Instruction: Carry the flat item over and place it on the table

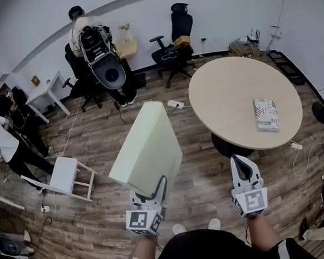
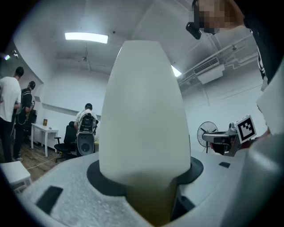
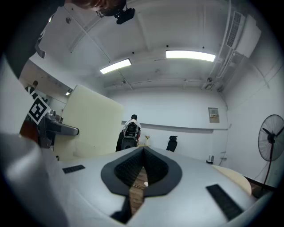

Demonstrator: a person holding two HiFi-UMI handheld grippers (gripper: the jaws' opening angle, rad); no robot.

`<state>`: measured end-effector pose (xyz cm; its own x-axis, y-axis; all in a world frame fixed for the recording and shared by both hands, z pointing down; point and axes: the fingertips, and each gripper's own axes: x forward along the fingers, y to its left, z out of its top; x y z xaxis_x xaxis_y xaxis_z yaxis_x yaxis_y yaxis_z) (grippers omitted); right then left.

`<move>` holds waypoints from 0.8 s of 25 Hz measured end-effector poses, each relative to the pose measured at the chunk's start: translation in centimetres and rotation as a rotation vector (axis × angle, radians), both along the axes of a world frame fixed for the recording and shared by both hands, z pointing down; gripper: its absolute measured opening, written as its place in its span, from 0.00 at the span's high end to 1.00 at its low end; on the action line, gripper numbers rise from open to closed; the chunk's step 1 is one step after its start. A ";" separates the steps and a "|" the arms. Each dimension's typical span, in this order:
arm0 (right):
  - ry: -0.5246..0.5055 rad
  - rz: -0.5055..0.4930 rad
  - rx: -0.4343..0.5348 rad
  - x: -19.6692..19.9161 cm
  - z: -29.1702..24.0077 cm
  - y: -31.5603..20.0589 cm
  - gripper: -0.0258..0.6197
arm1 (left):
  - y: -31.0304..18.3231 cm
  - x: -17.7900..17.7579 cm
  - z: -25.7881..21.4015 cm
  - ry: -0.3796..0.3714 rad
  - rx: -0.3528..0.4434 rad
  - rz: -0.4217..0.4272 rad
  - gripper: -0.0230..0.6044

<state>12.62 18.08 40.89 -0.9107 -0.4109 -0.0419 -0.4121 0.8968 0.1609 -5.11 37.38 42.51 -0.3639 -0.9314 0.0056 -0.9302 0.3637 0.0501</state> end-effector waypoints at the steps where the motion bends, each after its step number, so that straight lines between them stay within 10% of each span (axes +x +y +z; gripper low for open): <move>1: -0.003 0.002 0.002 0.0 0.1 -0.1 0.96 | -0.2 0.0 0.0 0.000 0.000 0.000 0.53; 20: -0.021 0.006 -0.010 5.2 0.7 -6.6 0.96 | -5.3 4.0 0.8 0.035 0.003 -0.018 0.53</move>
